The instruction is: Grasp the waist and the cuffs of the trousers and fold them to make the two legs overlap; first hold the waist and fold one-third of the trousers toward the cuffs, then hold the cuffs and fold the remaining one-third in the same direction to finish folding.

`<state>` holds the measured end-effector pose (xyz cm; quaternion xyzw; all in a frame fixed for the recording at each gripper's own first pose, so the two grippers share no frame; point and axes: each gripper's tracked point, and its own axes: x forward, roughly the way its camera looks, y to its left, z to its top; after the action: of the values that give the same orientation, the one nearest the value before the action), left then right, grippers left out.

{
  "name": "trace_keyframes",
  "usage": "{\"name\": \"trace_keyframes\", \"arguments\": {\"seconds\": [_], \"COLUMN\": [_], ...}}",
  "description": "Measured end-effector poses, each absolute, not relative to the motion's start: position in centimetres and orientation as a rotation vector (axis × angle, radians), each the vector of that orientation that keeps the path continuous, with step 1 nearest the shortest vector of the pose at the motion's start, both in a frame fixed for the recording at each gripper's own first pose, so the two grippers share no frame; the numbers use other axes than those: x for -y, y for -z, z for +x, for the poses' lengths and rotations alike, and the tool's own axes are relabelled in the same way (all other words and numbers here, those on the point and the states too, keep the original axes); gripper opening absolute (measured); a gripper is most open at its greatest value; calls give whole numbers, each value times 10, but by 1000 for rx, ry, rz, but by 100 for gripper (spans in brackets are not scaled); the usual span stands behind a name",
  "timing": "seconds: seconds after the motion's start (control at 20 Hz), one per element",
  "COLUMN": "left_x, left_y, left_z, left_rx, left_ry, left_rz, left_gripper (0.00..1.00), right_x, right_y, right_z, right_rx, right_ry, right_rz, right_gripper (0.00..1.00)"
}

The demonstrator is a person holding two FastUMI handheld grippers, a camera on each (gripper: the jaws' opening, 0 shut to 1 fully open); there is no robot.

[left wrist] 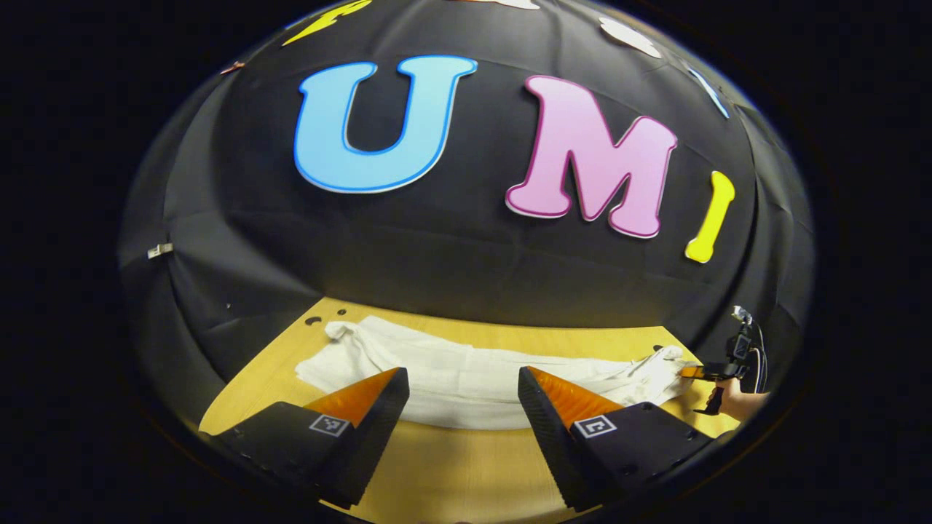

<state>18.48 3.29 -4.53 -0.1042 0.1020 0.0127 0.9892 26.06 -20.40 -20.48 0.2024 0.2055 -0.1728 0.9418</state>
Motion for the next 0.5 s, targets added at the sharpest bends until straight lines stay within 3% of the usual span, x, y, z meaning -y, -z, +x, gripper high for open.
{"name": "trace_keyframes", "arguments": {"seconds": [0.5], "left_x": [-127], "left_y": [60], "left_z": [142], "left_rx": [-221], "left_ry": [-195], "left_rz": [-345], "left_gripper": [96], "right_x": [137], "right_y": [24], "right_z": [254], "right_rx": [-229], "right_ry": [290], "right_rz": [258], "right_gripper": [13]}}
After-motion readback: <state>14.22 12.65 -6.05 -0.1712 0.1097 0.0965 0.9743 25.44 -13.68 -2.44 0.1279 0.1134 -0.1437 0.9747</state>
